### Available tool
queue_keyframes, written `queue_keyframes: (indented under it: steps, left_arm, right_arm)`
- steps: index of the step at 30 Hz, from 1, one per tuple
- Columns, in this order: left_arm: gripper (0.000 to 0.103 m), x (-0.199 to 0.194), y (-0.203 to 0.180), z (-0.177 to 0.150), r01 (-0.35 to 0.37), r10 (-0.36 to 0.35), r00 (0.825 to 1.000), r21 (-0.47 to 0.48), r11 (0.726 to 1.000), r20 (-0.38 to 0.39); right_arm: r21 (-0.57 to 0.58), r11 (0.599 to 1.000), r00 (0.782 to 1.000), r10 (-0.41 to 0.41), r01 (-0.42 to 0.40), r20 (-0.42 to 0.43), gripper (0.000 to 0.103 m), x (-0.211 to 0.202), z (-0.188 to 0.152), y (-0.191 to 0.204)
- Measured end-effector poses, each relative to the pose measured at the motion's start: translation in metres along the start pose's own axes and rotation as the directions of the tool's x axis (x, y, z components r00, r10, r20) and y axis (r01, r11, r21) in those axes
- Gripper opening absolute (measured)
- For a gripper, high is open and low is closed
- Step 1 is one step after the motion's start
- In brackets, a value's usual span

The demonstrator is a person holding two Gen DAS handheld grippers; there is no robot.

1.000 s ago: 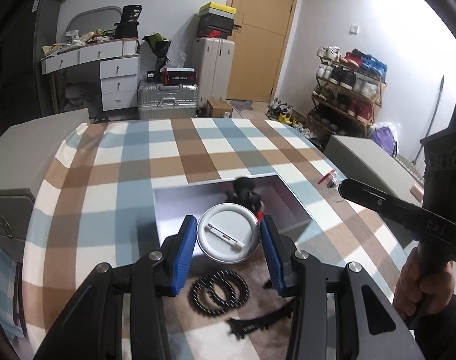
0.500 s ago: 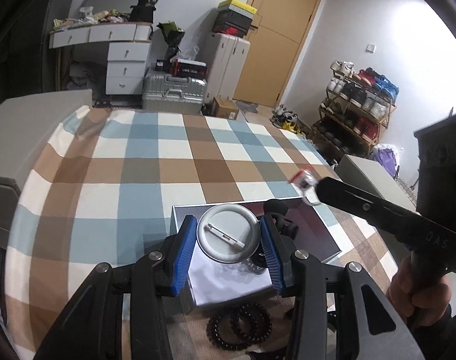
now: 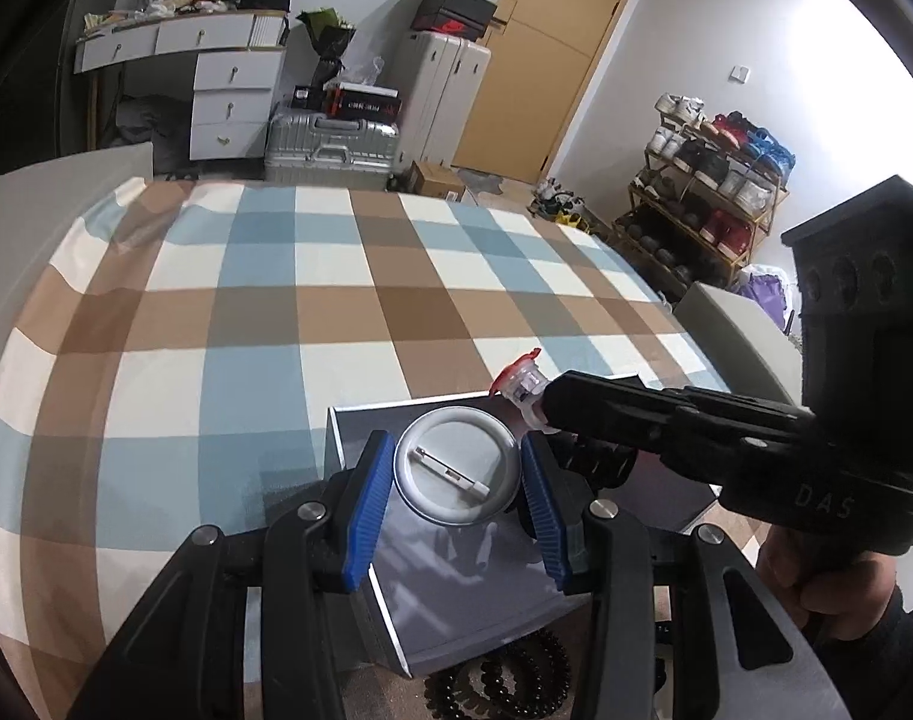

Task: Organize jewelry
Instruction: 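Lower the white badge into the box while the right gripper drops the clear item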

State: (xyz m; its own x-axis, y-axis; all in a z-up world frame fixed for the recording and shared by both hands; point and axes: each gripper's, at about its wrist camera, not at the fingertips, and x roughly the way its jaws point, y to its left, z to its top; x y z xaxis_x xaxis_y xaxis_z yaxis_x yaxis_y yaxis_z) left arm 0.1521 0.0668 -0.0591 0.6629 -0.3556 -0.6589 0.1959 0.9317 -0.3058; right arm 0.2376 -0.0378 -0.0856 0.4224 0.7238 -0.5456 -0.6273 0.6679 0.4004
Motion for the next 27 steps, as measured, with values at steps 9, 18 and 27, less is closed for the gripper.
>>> queue_keyframes:
  steps: [9,18,27]
  left_arm:
    - [0.037,0.002,-0.003,0.003,0.007,-0.006,1.0,0.01,1.0,-0.002]
    - [0.046,0.003,-0.007,0.009,0.036,-0.036,0.999,0.009,0.999,-0.017]
    - [0.063,-0.013,-0.015,0.008,0.043,-0.044,0.999,0.04,0.998,0.02]
  right_arm:
    - [0.02,1.0,1.0,-0.004,0.004,-0.004,0.006,0.001,-0.003,-0.006]
    - [0.038,0.999,1.0,-0.012,0.011,0.008,0.009,-0.005,-0.003,-0.008]
    - [0.06,0.998,0.993,-0.041,0.034,0.115,0.044,-0.049,-0.011,-0.009]
